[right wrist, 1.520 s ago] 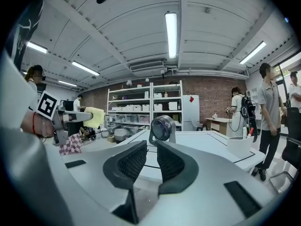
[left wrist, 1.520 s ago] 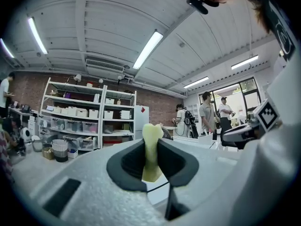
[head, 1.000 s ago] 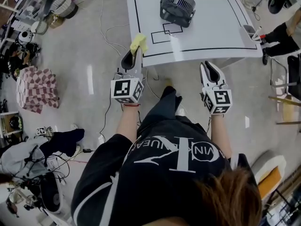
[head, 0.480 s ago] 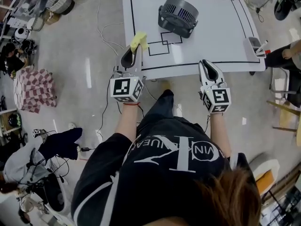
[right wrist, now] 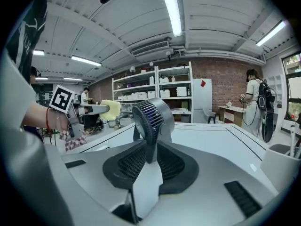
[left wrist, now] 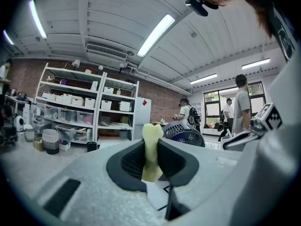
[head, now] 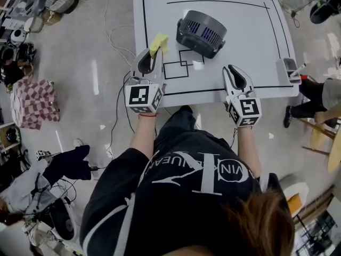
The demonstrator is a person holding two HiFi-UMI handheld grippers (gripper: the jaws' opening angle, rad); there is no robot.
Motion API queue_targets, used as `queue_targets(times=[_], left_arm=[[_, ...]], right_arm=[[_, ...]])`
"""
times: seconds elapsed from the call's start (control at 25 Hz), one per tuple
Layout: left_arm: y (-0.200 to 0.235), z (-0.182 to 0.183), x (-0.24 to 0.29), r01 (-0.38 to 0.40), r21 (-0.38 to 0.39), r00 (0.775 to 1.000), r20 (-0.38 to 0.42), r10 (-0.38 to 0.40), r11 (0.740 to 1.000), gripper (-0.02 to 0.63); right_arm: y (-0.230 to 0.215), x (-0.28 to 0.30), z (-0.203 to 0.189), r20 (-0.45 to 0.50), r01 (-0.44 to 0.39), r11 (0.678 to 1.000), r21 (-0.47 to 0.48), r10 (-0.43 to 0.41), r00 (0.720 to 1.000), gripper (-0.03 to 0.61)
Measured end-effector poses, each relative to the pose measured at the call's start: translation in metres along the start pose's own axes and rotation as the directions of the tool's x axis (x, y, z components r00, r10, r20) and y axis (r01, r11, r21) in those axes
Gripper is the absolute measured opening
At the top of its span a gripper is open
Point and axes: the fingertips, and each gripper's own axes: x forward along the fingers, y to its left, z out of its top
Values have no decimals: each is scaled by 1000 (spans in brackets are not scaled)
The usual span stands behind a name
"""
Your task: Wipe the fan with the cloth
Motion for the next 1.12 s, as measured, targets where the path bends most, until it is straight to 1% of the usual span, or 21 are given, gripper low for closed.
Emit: queue_targets(times=[0.12, 0.32, 0.44, 0.52, 0.64, 0.72, 0.8, 0.96, 1.12], left_arm=[[6, -5, 18, -2, -10, 1000, -10, 1, 1000, 60], [11, -11, 39, -3, -8, 1000, -26, 3, 1000, 60], [11, -17, 41, -21, -12, 999, -46, 20, 1000, 60], [10, -21, 41, -41, -14, 998, -58, 40, 999, 60], [9, -22, 44, -60, 24, 995, -75, 61, 998, 60], [10, -20, 48, -65, 53, 994, -83, 69, 996, 60], [8, -17, 53, -67, 69, 993, -88, 73, 995, 60], [0, -15, 71, -41, 89, 991, -121, 52, 995, 60], [-5, -14, 90, 37, 88, 987, -160, -22, 995, 60]], right_arm=[[-6, 22, 4, -16, -21, 1000, 1, 21, 1000, 89], [-12, 59, 0, -86, -47, 999, -6, 46, 995, 162], [-18, 74, -3, -121, -51, 999, -7, 50, 991, 169], [-20, 80, -4, -133, -72, 997, -10, 70, 989, 170], [-19, 82, -4, -134, -117, 993, -32, 111, 985, 170], [-21, 83, -8, -156, -133, 990, -55, 123, 980, 174], [-23, 86, -10, -181, -169, 982, -86, 151, 972, 184], [-24, 89, -8, -185, -218, 969, -116, 194, 963, 184], [-23, 89, -8, -198, -232, 965, -126, 205, 959, 186]])
